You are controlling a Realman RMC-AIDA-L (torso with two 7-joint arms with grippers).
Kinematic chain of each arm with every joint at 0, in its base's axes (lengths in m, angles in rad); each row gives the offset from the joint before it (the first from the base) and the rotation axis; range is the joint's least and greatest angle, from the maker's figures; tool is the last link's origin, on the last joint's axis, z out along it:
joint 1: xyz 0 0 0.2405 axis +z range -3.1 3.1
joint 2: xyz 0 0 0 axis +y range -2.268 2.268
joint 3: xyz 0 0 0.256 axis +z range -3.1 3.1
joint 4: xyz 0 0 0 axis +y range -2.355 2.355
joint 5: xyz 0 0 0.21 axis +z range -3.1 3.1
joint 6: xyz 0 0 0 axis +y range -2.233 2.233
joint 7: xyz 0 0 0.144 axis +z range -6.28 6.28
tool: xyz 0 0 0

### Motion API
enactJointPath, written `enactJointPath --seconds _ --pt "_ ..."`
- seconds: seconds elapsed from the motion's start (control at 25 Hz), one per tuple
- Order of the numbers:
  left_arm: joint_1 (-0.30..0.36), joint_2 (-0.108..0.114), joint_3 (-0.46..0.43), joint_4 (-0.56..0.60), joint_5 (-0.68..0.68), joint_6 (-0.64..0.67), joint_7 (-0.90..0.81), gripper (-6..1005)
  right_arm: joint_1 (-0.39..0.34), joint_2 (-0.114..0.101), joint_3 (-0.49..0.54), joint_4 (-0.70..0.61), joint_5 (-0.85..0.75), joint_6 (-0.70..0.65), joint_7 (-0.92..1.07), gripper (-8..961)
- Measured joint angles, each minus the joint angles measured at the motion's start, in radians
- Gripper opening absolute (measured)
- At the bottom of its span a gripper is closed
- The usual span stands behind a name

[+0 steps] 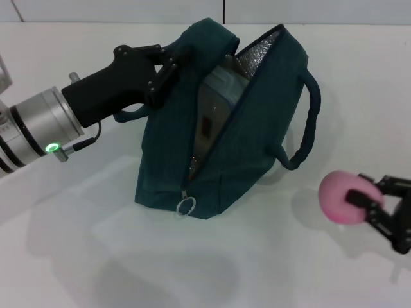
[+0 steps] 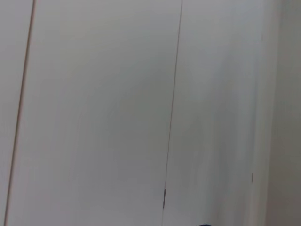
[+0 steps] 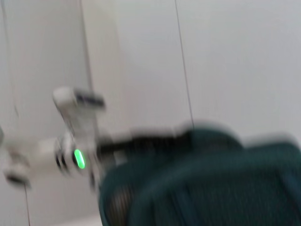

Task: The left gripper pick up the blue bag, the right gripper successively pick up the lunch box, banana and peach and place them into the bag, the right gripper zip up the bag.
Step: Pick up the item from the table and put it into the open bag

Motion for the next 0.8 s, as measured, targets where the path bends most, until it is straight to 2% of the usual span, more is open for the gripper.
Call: enactJointPath --seconds 0.12,0.24,0.4,0.56,0.6,0.64,0.8 --pt "0.002 0.000 0.001 -0.001 -0.006 0.000 0.010 46 0.002 0.006 0.064 -0.001 0.000 -0.113 -0.008 226" --pt "-0.007 0.000 0.002 -0.009 -0.012 0.000 0.019 46 0.033 0.023 0.139 0.003 0.028 -0.210 -0.006 212" --pt "-0.014 0.000 0.005 -0.015 -0.059 0.008 0.047 46 0.132 0.027 0.147 0.002 0.088 -0.259 0.076 214" --pt "-0.015 0.002 0.002 -0.014 -0.071 0.008 0.050 46 0.248 0.026 0.150 -0.042 0.086 -0.189 0.235 216" --pt "-0.017 0.003 0.001 -0.014 -0.071 0.006 0.051 46 0.287 0.027 0.137 -0.106 0.056 -0.105 0.305 217" --pt "-0.017 0.002 0.000 -0.014 -0.071 0.006 0.051 46 0.287 0.027 0.137 -0.106 0.056 -0.105 0.305 217" --pt "-0.018 0.001 0.003 -0.012 -0.072 0.006 0.055 46 0.330 0.029 0.062 -0.251 -0.014 0.057 0.440 219"
